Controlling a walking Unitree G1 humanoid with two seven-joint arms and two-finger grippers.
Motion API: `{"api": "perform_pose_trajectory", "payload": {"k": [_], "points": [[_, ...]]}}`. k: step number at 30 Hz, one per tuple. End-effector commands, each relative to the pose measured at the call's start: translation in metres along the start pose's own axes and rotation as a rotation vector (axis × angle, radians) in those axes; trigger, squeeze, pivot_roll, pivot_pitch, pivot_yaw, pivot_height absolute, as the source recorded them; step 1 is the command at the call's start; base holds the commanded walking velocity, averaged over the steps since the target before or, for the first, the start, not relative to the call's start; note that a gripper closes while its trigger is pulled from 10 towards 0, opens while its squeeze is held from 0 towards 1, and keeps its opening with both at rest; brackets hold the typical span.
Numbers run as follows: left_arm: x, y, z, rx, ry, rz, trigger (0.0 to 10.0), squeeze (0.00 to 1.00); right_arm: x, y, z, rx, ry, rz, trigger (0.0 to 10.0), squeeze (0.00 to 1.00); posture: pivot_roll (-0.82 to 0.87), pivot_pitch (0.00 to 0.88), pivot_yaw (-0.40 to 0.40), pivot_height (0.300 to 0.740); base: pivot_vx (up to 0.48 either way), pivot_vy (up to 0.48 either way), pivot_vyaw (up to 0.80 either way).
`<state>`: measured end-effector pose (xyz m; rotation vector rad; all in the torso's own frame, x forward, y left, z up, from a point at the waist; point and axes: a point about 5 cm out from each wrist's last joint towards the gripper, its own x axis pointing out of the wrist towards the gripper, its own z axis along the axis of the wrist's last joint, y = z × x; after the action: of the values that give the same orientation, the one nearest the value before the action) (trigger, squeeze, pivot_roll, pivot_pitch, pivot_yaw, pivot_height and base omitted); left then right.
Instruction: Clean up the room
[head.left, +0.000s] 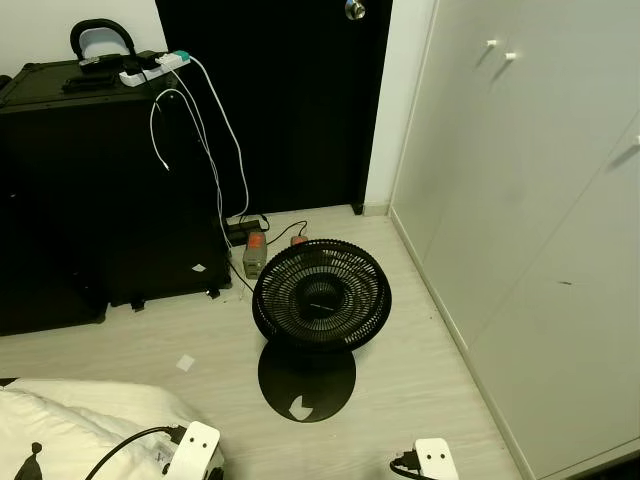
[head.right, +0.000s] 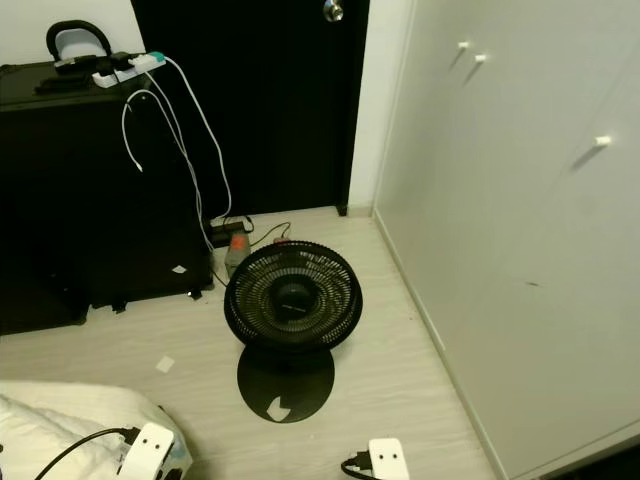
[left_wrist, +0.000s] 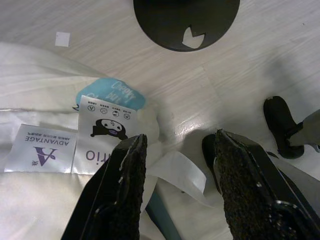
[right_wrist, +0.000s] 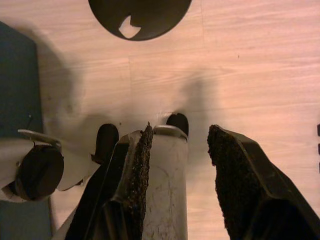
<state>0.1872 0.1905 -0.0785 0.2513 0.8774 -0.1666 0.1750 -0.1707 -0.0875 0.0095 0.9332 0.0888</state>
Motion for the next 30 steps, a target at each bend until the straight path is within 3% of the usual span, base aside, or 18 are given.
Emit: {"api": "perform_pose_trajectory", "payload": {"k": [1, 30], "points": [[-0.0018, -0.0015, -0.0073, -0.009, 0.018, 0.002, 10.0, 0.0, -0.0001, 0.001, -0.0002, -0.004, -0.005, 0.008, 10.0, 0.0, -0.02, 0.0, 0.061, 0.74, 0.0, 0.0, 0.0], [-0.0041, -0.0031, -0.0139, -0.035, 0.017, 0.019, 10.0, 0.0, 0.001, 0.0057, 0.0028, -0.056, -0.004, 0.056, 10.0, 0.0, 0.02, 0.0, 0.022, 0.74, 0.0, 0.0, 0.0]]}}
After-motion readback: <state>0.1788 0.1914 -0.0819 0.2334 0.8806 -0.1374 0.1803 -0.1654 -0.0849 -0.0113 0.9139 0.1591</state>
